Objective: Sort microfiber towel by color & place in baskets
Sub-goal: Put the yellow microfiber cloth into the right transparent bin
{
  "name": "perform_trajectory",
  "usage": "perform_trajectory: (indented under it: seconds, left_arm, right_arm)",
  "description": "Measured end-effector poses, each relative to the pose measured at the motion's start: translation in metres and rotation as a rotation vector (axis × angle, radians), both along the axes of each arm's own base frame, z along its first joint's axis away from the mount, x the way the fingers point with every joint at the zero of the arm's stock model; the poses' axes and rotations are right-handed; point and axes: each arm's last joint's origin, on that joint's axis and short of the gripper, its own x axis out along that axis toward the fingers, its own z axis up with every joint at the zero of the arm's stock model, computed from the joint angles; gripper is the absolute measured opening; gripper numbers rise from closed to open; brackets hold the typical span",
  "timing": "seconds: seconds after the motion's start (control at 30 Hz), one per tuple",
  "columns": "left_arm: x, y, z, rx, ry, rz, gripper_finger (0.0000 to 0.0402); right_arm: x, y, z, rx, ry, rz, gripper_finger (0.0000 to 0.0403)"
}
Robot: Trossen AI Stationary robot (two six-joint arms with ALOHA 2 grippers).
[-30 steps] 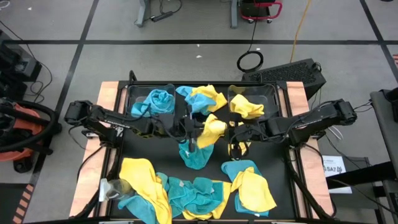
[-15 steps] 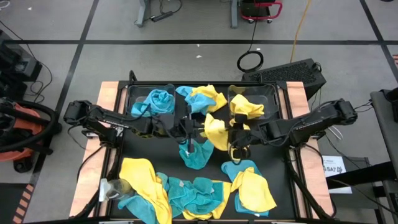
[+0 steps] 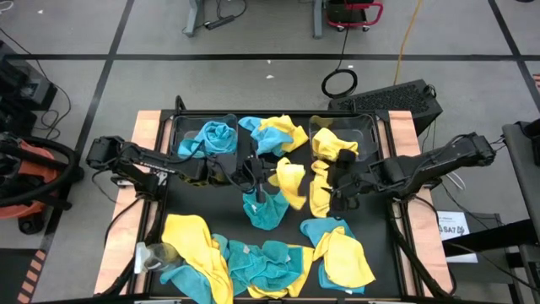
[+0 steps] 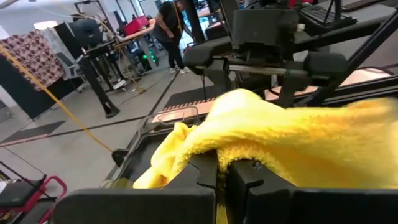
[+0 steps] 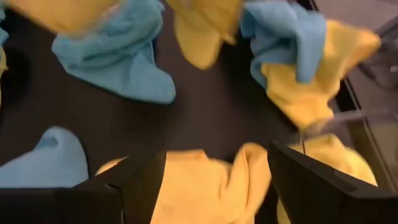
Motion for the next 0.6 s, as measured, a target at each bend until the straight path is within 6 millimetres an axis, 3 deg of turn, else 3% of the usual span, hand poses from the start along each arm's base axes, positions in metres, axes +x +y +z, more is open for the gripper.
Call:
perform_trajectory:
  seconds: [0.17,0.37,0.6]
  left_arm:
    - [0.0,0.0,0.0,0.002,0.001,-0.011,0.0004]
    - [0.0,-0.003,0.001,-0.008,-0.009,-0.079,0.0004]
    - [0.0,-0.01,0.002,-0.007,-0.021,-0.127,0.0004]
  right_arm:
    - [-0.003,0.002,0.009,0.017,-0.08,0.012,0.027]
    - [0.016,0.005,0.023,-0.056,-0.264,0.093,0.027]
    - [0.039,-0.001,0.02,-0.045,-0.315,0.166,0.027]
